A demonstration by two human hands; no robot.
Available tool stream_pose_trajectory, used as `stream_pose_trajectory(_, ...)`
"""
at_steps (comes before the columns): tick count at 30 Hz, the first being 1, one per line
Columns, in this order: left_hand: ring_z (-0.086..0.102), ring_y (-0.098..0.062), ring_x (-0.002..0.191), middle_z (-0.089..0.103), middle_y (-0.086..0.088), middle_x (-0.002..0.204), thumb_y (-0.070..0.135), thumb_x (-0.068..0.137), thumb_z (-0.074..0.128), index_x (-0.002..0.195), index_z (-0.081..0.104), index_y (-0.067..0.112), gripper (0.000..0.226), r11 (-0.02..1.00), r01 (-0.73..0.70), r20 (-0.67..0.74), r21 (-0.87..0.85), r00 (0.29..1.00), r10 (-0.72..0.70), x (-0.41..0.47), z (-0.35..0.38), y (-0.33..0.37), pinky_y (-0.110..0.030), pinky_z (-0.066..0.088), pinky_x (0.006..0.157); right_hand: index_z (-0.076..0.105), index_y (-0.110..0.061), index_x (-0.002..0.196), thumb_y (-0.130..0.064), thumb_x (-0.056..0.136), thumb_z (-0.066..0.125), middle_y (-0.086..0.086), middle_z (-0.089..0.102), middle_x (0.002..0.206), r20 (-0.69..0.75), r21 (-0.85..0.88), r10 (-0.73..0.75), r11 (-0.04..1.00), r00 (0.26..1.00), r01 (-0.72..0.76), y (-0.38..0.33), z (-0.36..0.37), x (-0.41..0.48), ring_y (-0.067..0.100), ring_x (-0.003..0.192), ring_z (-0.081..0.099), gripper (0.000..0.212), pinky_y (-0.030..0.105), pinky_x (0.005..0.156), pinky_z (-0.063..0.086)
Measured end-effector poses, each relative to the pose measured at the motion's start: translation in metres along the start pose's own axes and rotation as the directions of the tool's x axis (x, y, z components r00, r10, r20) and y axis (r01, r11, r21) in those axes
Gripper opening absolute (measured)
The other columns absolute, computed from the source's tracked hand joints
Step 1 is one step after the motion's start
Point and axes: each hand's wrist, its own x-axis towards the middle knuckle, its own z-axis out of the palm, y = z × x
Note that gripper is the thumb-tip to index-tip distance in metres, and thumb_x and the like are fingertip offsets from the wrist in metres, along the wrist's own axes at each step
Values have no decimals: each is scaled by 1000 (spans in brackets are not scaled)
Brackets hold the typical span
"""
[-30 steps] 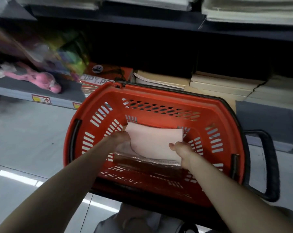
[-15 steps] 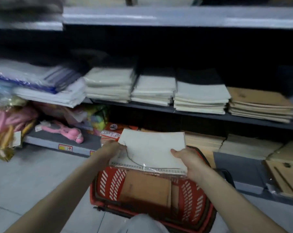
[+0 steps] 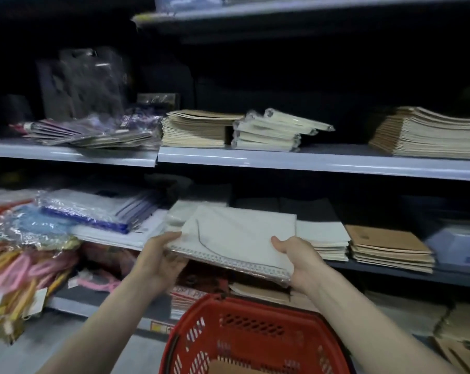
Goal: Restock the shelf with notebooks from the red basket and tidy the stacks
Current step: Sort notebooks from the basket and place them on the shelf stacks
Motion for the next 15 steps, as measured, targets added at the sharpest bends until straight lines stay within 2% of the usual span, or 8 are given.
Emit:
stream_pose_trajectory(2, 73, -31, 106, 73, -20, 119, 13, 90, 66, 136, 58, -3, 49, 998, 25, 59, -60, 998, -21, -4, 0, 2, -36, 60, 94, 51, -19, 144, -24, 75, 88, 9, 68, 134, -46, 76, 26, 997, 999, -23, -24, 34, -48, 37, 118, 68, 78, 55, 80, 58)
stream_pose_trajectory(3, 72, -34, 111, 70, -23, 125, 13, 90, 67, 138, 57, -2, 51, 998, 39, 101, -46, 994, -34, -6, 2, 1, -40, 57, 101, 53, -16, 141, -16, 90, 76, 11, 72, 125, -65, 121, 30, 992, 997, -22, -29, 45, -55, 37, 106, 73, 56, 49, 68, 60)
stream_pose_trajectory(4, 71, -39, 112, 69, -26, 126, 13, 91, 68, 138, 57, 0, 50, 999, 41, 133, -2, 990, -40, -7, 5, 1, -43, 55, 104, 55, -16, 138, -13, 96, 69, 12, 73, 119, -91, 162, 36, 987, 995, -21, -30, 54, -53, 36, 98, 75, 45, 47, 61, 60)
stream_pose_trajectory(6, 71, -43, 112, 70, -28, 125, 15, 94, 68, 137, 58, 5, 45, 991, 23, 177, 133, 983, -46, -11, 14, 0, -47, 52, 105, 56, -17, 133, -15, 94, 69, 13, 73, 117, -103, 241, 58, 970, 993, -32, -27, 72, -45, 36, 94, 75, 41, 50, 59, 61)
stream_pose_trajectory(8, 72, -43, 110, 72, -24, 122, 23, 97, 67, 135, 59, 15, 40, 960, -15, 244, 281, 968, -56, -15, 26, -3, -50, 53, 103, 54, -17, 134, -19, 89, 72, 16, 70, 122, -90, 292, 59, 956, 994, -30, -23, 90, -33, 39, 96, 74, 48, 62, 64, 60)
stream_pose_trajectory(11, 74, -46, 98, 75, -24, 112, 27, 101, 64, 131, 55, 21, 32, 898, -58, 267, 437, 961, -67, -13, 44, -13, -50, 61, 87, 54, -12, 135, -8, 97, 65, 22, 70, 120, -68, 419, 64, 908, 996, -30, -18, 117, -24, 42, 95, 74, 40, 64, 63, 60)
stream_pose_trajectory(14, 77, -42, 84, 78, -22, 95, 7, 99, 64, 122, 61, 4, 23, 893, -91, 182, 441, 983, 10, 1, 45, -18, -41, 64, 71, 60, -6, 131, 2, 94, 64, 22, 73, 115, 67, 479, 38, 876, 997, -66, -16, 128, -23, 43, 98, 73, 38, 61, 77, 61)
stream_pose_trajectory(15, 77, -39, 76, 77, -21, 87, 1, 97, 64, 113, 64, -3, 16, 894, -94, 138, 438, 990, 36, 9, 40, -15, -37, 64, 65, 63, -2, 126, 6, 90, 64, 21, 74, 111, 100, 462, 39, 883, 994, -81, -17, 126, -22, 40, 99, 73, 36, 54, 80, 62)
